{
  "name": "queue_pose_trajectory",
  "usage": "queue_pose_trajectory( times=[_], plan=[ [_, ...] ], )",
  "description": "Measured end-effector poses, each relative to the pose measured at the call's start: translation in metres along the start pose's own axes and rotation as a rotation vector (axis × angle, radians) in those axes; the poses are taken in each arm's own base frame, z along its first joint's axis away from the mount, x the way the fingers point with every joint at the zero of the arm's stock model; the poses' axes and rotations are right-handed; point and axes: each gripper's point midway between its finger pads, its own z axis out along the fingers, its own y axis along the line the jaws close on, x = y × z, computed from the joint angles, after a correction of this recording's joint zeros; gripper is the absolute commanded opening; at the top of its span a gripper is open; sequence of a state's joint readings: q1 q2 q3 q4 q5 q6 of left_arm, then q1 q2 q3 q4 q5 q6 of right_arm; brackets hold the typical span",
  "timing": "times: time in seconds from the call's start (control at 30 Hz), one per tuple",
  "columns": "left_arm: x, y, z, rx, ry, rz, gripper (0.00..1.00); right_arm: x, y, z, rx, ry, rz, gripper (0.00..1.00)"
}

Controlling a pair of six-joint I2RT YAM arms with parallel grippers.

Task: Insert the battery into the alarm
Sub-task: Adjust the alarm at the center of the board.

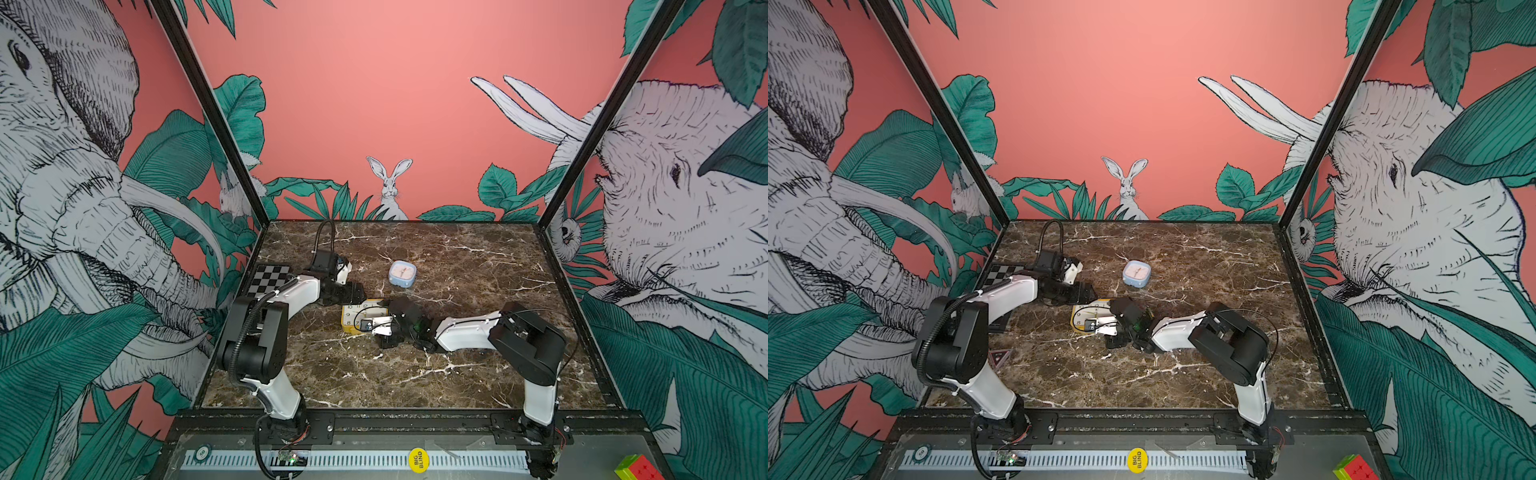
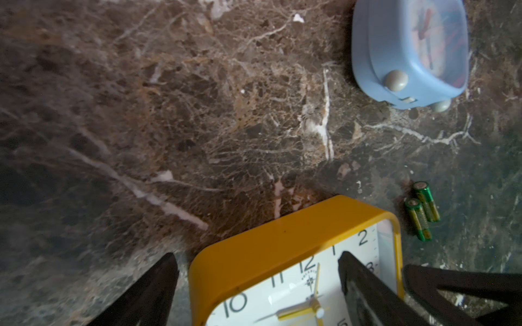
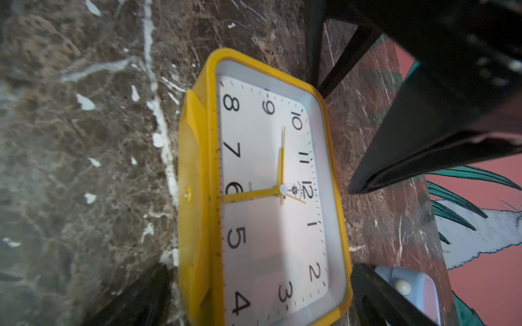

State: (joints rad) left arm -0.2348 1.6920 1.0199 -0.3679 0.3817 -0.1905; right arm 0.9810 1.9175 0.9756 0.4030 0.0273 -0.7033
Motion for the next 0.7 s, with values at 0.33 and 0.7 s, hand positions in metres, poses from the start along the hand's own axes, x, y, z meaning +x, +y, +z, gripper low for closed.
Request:
queue_pose_trajectory(
  times=[0.33, 0.7],
  plan=[
    [0.009, -0.014, 0.001, 0.068, 0.022, 0.009, 0.91, 0.045, -0.036, -0.003, 0.062, 0.132, 0.161, 0.99],
    [0.051, -0.032, -0.018, 0.133, 0.02, -0.008, 0.89, 0.075, -0.069, -0.012, 0.124, 0.306, 0.231, 0.99]
  ],
)
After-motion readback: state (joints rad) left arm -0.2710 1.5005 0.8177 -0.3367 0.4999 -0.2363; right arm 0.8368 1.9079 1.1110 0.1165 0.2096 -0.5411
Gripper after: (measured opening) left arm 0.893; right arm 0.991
